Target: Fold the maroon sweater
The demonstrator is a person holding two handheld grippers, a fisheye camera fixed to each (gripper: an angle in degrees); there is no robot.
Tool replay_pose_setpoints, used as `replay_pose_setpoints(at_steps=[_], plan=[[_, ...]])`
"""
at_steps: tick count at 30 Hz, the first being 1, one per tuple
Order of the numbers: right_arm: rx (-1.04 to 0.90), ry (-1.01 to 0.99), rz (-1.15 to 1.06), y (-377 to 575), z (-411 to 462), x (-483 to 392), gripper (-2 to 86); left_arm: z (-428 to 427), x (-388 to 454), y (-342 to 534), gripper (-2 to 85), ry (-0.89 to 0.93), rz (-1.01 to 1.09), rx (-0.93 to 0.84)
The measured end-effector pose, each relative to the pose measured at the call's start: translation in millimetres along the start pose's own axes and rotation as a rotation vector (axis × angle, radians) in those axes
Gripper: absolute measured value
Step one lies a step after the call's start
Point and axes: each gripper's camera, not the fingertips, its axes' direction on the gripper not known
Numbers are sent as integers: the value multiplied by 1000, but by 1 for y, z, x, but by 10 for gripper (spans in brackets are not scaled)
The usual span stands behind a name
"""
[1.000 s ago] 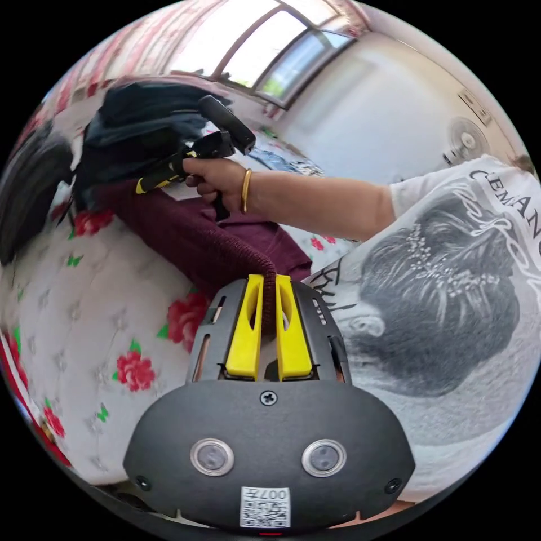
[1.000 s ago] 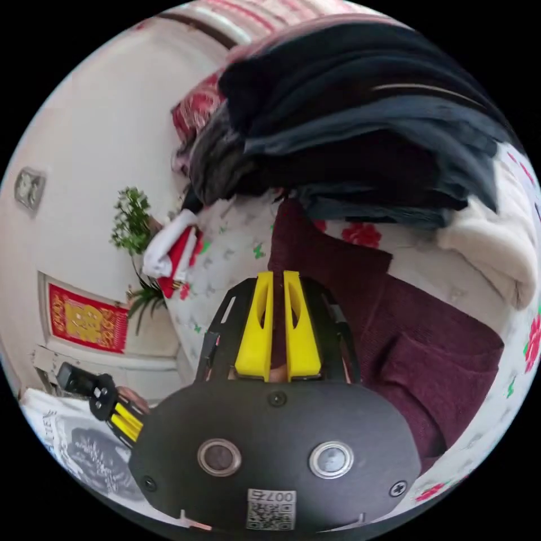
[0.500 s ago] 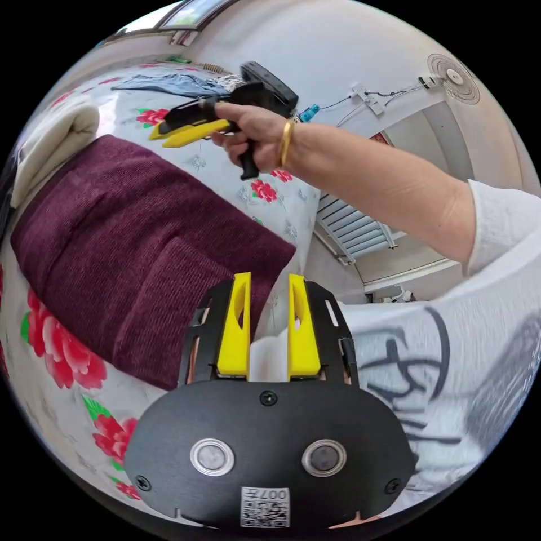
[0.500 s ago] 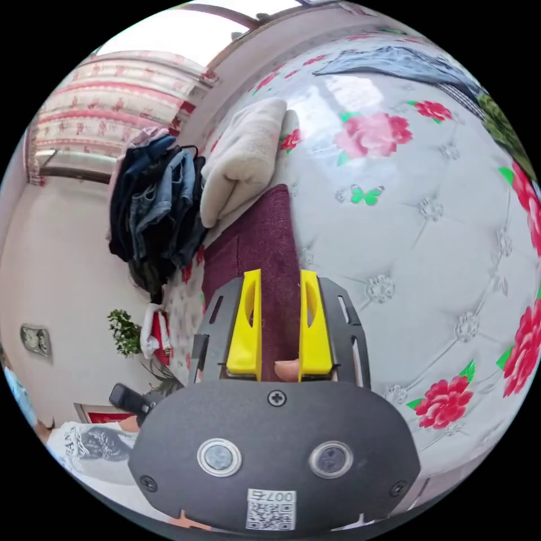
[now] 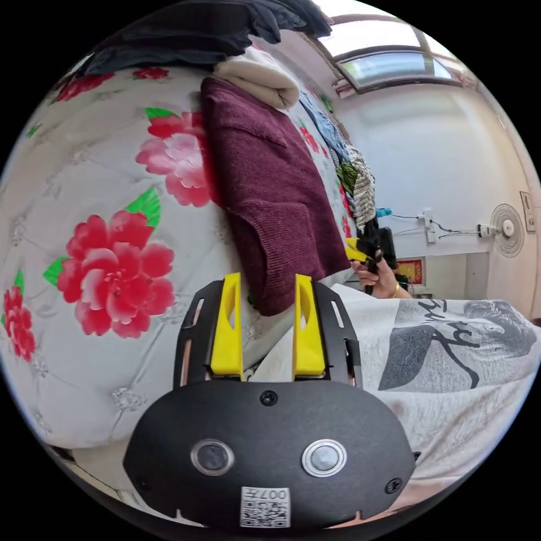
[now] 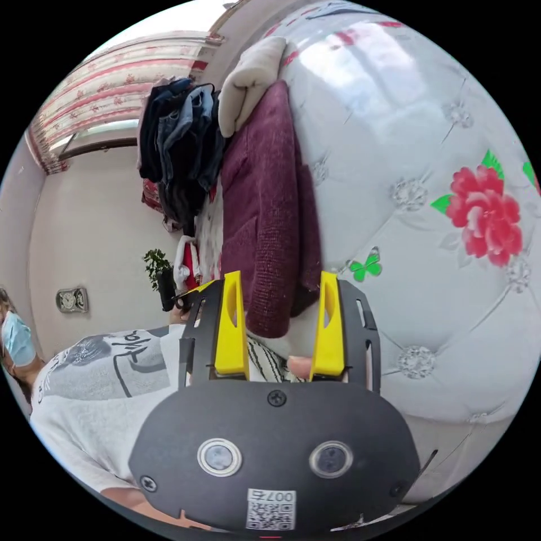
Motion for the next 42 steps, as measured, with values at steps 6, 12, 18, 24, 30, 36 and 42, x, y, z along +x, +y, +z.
replay_pose_setpoints(at_steps=[6, 12, 18, 24, 30, 36, 42], plan=[[13, 43, 33, 0, -5, 5, 93, 46, -3, -22, 63, -47, 62, -126], [86, -256, 29, 28, -56, 12, 66, -4, 19, 0, 50, 127, 154, -4], [82, -525, 112, 66, -84, 24, 65, -47, 14, 29, 49, 367, 106, 73], [95, -675, 220, 40, -94, 11, 81, -81, 11, -28, 50, 396, 96, 94], [238, -456, 83, -86, -106, -42, 101, -114, -46, -149, 79, 226, -126, 385], [283, -217, -5, -109, -102, -44, 118, -110, -73, -147, 93, 113, -166, 446], [163, -28, 114, -100, -63, 14, 128, -36, -112, -145, 133, 59, -240, 203]])
